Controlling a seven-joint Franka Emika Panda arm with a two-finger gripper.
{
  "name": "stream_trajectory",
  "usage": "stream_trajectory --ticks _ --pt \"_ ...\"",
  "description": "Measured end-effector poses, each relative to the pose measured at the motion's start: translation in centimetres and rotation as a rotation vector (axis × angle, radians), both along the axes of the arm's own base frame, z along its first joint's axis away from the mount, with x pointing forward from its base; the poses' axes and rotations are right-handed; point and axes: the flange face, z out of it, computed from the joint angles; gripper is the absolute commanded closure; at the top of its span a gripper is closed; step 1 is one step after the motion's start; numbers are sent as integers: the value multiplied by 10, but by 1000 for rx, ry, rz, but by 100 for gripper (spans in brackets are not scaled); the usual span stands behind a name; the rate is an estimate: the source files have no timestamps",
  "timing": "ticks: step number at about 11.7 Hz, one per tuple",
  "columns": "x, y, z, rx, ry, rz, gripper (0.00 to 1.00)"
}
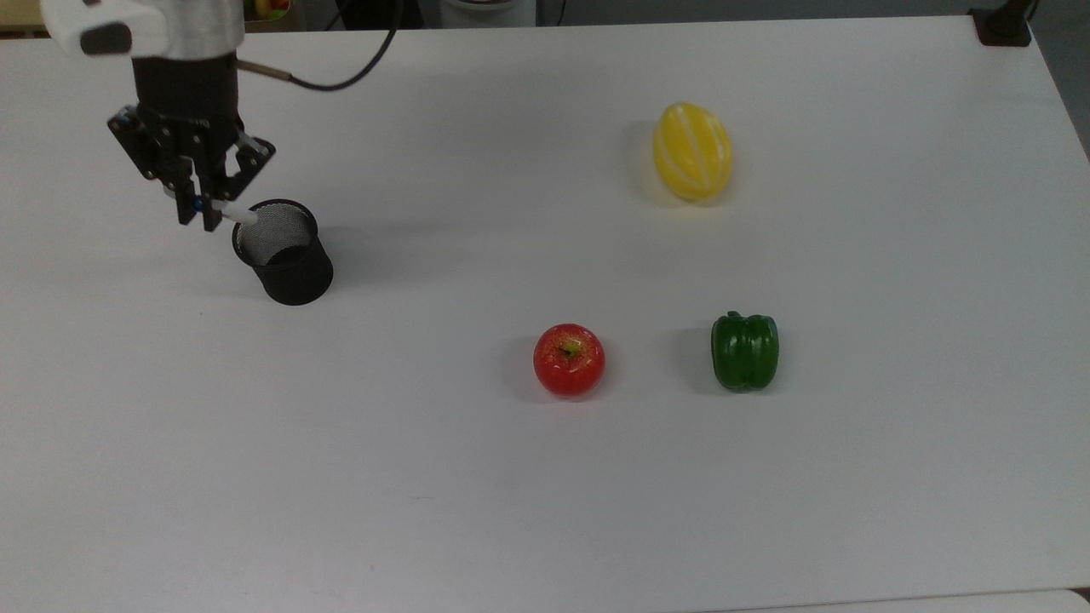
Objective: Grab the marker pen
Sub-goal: 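Lift the marker up out of the pen cup, then carry the marker away from the cup toward the yellow fruit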
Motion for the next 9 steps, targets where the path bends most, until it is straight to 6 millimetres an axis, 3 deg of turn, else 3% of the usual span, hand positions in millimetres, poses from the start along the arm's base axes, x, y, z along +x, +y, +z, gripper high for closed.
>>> stream_trajectory --ticks 1,3,5,9 --pt "-2 1 15 -3 -24 -2 94" --pt "-2 10 21 9 -40 -13 94" --pt "4 41 20 38 -47 -9 94" --pt "5 153 9 101 13 59 93"
